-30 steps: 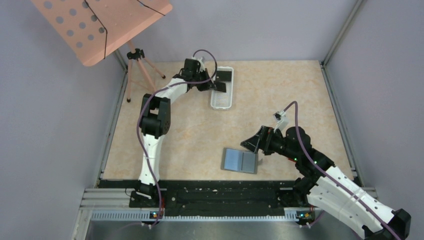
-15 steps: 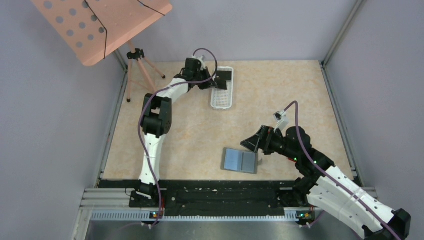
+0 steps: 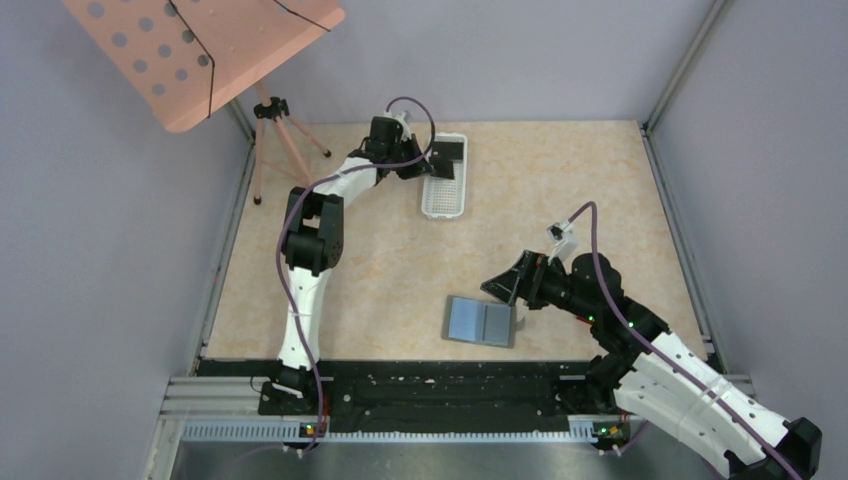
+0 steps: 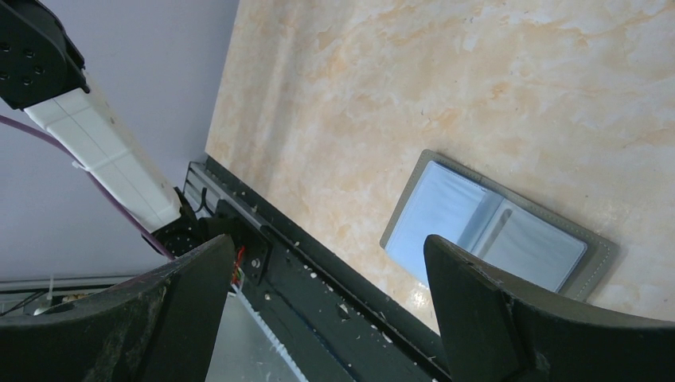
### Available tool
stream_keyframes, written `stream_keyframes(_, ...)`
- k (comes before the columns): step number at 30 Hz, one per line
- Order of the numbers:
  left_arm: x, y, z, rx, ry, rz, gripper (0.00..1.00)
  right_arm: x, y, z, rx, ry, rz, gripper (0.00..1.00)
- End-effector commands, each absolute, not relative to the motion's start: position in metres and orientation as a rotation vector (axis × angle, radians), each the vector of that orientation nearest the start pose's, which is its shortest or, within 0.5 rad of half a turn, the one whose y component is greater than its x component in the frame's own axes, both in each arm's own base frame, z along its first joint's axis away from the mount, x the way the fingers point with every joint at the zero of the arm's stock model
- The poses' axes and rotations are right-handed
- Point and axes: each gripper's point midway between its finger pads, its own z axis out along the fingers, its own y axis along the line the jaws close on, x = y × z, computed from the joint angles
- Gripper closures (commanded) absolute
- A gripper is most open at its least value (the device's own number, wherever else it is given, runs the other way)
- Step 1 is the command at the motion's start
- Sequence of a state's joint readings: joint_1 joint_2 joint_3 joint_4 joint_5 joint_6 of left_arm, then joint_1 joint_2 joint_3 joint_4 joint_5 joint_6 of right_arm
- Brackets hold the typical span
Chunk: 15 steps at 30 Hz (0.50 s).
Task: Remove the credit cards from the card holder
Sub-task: Place the credit card in the storage box.
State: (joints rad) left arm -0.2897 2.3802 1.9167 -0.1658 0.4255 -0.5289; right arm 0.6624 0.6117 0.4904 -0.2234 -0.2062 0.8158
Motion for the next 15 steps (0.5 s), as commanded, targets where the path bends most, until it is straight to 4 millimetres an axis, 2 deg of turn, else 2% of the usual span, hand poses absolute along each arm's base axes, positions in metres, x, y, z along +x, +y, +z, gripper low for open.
stream_keyframes(1, 0.579, -0.261, 0.118, 0.023, 2.186, -0.877, 1.0, 0.177, 0.218, 0.2, 0.029, 2.042, 1.171, 0.11)
stream_keyframes(7, 0.575, -0.259, 0.122, 0.029, 2.189, -0.868, 1.0, 0.178, 0.217, 0.2, 0.036, 2.042, 1.165, 0.11)
stream_keyframes(15, 0.584, -0.257, 0.127, 0.04, 2.183, -0.851, 1.0, 0.179, 0.22, 0.201, 0.043, 2.03, 1.188, 0.11)
